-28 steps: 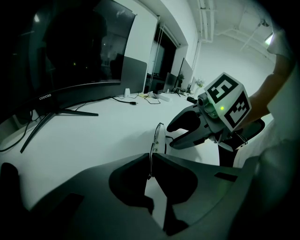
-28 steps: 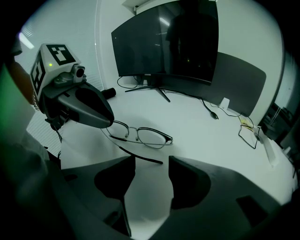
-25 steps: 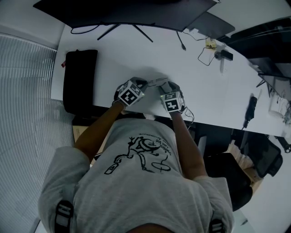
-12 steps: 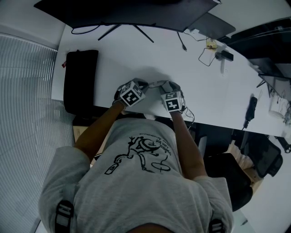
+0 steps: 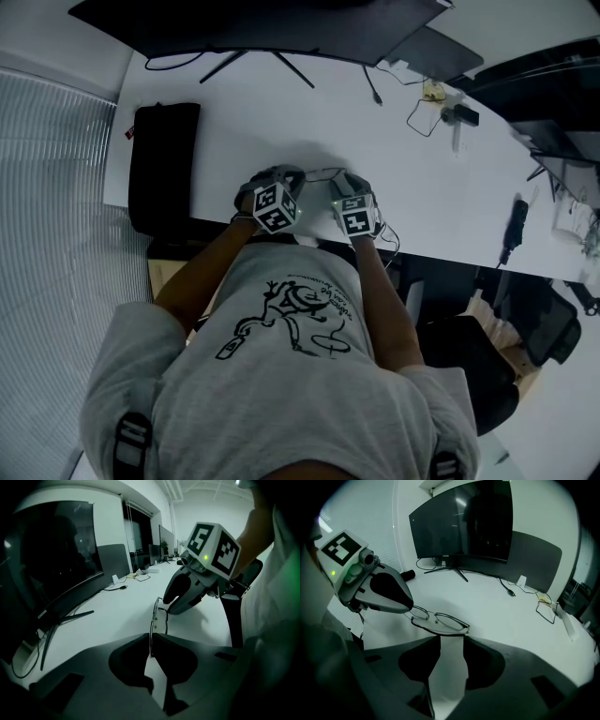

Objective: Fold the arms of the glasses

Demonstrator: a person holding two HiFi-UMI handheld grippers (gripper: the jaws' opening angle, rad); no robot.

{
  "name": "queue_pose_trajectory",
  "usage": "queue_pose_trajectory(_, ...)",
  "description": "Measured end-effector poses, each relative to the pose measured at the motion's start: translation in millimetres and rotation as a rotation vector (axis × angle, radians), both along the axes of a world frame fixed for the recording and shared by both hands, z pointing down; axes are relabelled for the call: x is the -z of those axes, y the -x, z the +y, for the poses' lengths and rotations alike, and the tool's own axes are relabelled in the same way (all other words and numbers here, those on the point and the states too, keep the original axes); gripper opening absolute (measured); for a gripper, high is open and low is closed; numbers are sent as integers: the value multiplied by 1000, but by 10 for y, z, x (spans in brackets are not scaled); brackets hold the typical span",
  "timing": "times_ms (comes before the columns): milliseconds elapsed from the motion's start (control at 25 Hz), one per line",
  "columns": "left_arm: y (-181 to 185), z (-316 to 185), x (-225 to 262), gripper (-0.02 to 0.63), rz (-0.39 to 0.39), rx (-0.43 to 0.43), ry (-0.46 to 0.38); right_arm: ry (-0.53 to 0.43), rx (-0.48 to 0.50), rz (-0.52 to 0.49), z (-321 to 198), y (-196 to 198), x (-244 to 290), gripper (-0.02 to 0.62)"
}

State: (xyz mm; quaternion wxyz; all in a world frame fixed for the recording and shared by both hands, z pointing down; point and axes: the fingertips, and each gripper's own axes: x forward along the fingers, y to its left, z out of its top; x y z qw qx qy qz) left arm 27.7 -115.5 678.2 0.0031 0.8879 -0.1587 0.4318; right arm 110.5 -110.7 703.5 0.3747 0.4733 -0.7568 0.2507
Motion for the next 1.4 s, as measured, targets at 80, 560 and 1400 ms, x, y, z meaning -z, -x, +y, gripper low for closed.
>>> queue_pose_trajectory(80,-12,45,-25,37,-34,-27,-52,-8,-13,-13,33,-40,38,134)
queue_pose_trajectory(560,-87,259,-114,61,-90,-74,-101,-85,-59,-86,86,-250,419,72)
queue_pose_trajectory(1400,-48,-94,1473,31,403,295,33,-273,-21,-173,33,-368,1805,14)
